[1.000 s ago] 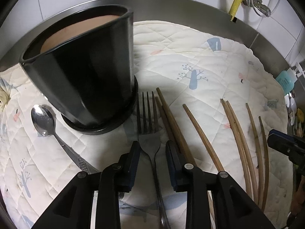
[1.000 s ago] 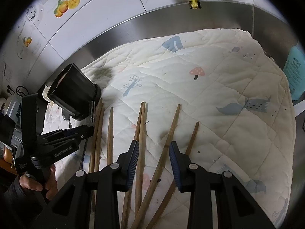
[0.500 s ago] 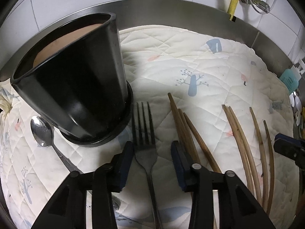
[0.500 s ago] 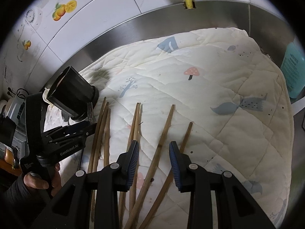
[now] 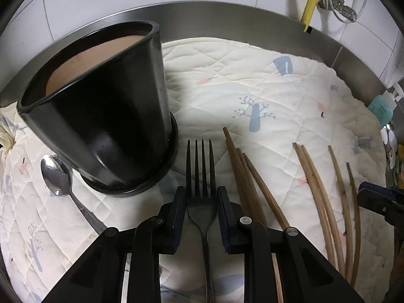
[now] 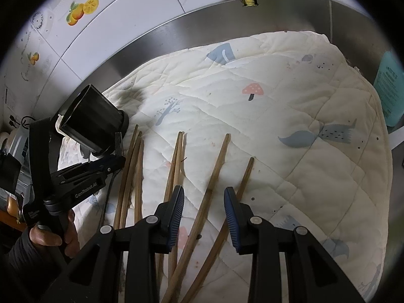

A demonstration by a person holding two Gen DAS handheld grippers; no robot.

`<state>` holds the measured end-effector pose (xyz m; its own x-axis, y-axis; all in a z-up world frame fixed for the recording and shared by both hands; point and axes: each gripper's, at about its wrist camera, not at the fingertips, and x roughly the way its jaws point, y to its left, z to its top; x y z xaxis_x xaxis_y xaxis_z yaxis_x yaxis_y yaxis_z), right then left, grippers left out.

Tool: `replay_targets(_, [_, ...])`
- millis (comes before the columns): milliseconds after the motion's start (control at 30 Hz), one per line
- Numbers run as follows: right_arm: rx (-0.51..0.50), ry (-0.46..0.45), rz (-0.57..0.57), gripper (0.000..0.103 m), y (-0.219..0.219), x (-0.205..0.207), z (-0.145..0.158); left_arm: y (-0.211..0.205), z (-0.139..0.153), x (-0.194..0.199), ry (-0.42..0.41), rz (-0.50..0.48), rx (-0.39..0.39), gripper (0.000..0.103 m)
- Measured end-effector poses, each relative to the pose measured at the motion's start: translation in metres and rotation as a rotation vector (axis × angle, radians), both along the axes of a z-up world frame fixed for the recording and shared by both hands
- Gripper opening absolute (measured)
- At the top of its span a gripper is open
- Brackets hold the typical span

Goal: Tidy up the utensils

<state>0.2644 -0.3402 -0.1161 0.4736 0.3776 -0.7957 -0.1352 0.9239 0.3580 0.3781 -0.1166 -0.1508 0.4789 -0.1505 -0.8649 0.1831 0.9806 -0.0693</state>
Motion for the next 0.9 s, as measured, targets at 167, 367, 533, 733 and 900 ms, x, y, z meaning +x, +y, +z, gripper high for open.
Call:
replay_targets(167, [0.007,0.017,-0.012,0.036,-0.001,0.001,-0.002,0.002,0.012,-0.013,-0.027,-0.020,-0.045,0.025])
replay_targets(367, [0.010,0.035,-0.023,0.036,0.001,0.002,-0.007,0.010,0.032,-0.027,-0.065,-0.025,-0.084,0.025])
replay_targets(533, [-0.008,0.038,-0.028,0.036,0.004,0.002,-0.010,0.013,0.049,-0.037,-0.095,-0.032,-0.107,0.025])
replay_targets(733, [-0.041,0.051,-0.119,0.034,-0.007,0.000,-0.007,0.023,0.068,-0.052,-0.129,-0.042,-0.134,0.025])
replay_targets(900, [-0.090,0.040,-0.123,0.033,-0.004,-0.007,-0.004,0.034,0.079,-0.061,-0.142,-0.035,-0.155,0.025])
